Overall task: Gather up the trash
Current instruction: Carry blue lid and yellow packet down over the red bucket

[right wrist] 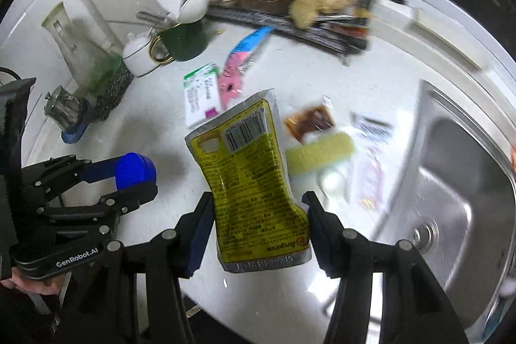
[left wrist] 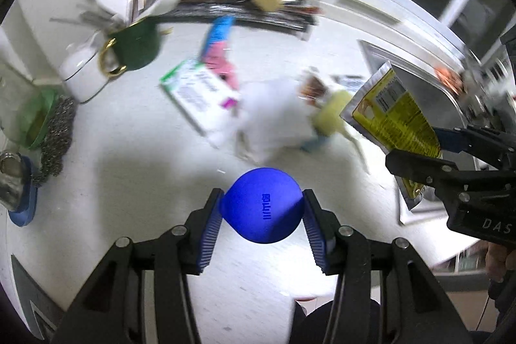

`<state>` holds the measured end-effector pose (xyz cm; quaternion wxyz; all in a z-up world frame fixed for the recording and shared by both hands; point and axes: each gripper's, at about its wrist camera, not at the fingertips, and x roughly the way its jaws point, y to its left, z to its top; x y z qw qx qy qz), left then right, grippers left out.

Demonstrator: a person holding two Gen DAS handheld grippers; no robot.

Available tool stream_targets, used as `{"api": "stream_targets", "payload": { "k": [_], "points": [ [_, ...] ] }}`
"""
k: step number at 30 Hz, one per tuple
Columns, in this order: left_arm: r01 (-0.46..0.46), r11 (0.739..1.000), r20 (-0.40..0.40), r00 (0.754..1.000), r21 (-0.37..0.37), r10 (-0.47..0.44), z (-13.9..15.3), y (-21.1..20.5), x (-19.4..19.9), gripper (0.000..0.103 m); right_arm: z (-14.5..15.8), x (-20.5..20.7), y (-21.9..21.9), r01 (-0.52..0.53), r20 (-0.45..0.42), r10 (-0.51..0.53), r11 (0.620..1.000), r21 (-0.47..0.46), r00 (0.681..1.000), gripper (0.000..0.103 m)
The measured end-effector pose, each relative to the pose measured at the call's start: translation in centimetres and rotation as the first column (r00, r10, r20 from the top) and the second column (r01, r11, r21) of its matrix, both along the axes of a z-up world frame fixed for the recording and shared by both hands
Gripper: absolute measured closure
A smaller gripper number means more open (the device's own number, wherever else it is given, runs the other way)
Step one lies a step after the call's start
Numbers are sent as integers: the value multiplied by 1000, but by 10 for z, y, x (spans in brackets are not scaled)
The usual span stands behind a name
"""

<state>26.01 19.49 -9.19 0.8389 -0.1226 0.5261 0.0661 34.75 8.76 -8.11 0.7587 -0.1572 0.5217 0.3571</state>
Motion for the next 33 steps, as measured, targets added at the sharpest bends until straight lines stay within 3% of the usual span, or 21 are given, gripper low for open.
{"api": "stream_targets", "payload": {
  "k": [13,22,26,33],
  "points": [
    [163,986,31,986,41,-164,11,-132,-77,57,14,-97,-146,170,43,-172,984,49,984,51],
    [222,975,8,975,30,-222,0,-200,-129,57,8,-157,-208,226,21,-228,972,65,973,51],
    [243,970,-21,970,11,-243,-21,-218,-134,57,-6,-176,-218,221,41,-222,975,22,974,51],
    [269,963,-108,957,-22,-270,-91,-237,-136,57,-61,-177,-242,277,-58,-276,961,11,959,51]
  ]
}}
